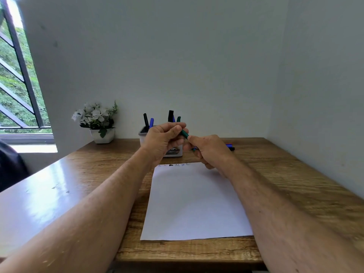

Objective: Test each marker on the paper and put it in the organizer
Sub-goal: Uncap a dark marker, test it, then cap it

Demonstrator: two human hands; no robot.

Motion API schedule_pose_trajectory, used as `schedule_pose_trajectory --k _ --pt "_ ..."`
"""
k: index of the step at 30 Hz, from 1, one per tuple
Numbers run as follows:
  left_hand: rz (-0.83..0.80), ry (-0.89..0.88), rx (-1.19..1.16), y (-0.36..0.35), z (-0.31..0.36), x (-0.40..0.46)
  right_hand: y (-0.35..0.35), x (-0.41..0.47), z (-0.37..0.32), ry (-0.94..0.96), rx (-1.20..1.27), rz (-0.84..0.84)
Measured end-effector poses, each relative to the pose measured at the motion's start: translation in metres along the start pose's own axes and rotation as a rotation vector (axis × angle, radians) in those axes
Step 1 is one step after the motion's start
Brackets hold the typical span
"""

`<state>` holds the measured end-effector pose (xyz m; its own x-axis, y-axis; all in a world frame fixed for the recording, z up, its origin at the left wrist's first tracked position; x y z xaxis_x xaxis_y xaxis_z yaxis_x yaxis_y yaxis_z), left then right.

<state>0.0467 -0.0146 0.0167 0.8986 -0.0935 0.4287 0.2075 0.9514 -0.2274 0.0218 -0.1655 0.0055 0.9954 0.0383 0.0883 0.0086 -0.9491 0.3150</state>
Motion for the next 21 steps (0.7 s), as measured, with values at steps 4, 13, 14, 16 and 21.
schedule_pose_trajectory --k 4,13,14,16,21 --pt "0.028 -0.022 -0.048 0.001 0.005 -0.001 0.005 0.000 -0.003 0.022 -0.039 0.057" --pt "0.189 0.049 -0.075 0.025 0.009 -0.003 0.016 0.000 0.008 -0.052 0.182 0.144" --pt "0.167 0.100 -0.054 0.019 0.006 -0.004 0.014 0.001 0.008 -0.031 0.206 0.138" --pt "0.110 0.203 -0.030 0.011 0.000 -0.007 0.014 0.001 0.008 -0.010 0.232 0.133" --pt "-0.039 0.360 0.120 0.002 -0.014 -0.012 0.010 0.002 0.011 -0.011 0.269 0.093"
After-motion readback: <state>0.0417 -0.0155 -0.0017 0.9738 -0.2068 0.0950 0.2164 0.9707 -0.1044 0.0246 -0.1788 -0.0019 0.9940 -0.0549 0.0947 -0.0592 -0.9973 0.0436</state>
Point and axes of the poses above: each hand's wrist, its own x-axis towards the middle knuckle, its own y-axis out of the back of the hand, z = x × y, the point moved 6 cm from there along x, towards the middle knuckle, and after that the axes turned 4 degrees about -y, right-handed, at the moved point
